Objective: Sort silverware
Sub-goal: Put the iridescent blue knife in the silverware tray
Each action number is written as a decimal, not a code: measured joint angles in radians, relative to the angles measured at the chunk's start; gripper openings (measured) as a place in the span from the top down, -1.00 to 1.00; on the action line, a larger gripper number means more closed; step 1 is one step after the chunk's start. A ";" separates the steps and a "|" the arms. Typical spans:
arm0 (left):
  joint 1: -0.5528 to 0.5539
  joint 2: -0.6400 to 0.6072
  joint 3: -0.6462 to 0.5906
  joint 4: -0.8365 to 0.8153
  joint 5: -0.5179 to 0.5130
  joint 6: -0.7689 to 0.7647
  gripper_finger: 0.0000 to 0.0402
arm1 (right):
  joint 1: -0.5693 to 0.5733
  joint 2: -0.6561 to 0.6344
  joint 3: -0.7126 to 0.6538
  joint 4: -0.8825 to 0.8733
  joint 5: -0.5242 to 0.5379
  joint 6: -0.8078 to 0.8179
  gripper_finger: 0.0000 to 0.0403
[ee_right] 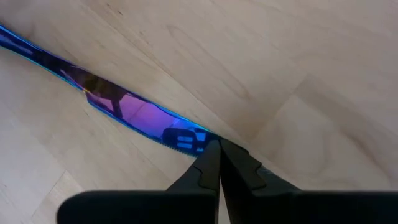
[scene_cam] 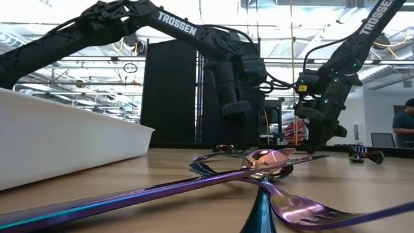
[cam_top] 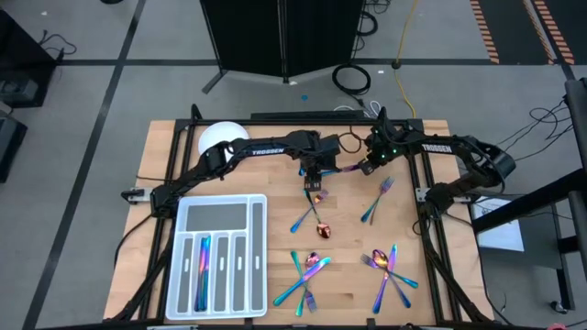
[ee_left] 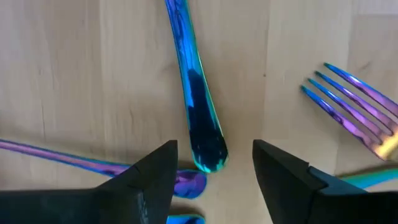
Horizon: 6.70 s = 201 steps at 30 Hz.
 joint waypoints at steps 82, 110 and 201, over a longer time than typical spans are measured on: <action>0.005 -0.027 0.038 0.041 0.030 -0.108 0.70 | 0.176 -0.702 -0.138 -0.004 -0.179 0.178 1.00; -0.074 -0.029 0.038 0.094 0.029 -0.186 0.33 | 0.126 -0.239 -0.113 0.271 0.125 0.155 0.99; -0.090 -0.013 -0.007 0.162 -0.016 -0.131 0.31 | 0.108 0.114 0.156 -0.294 0.199 0.251 1.00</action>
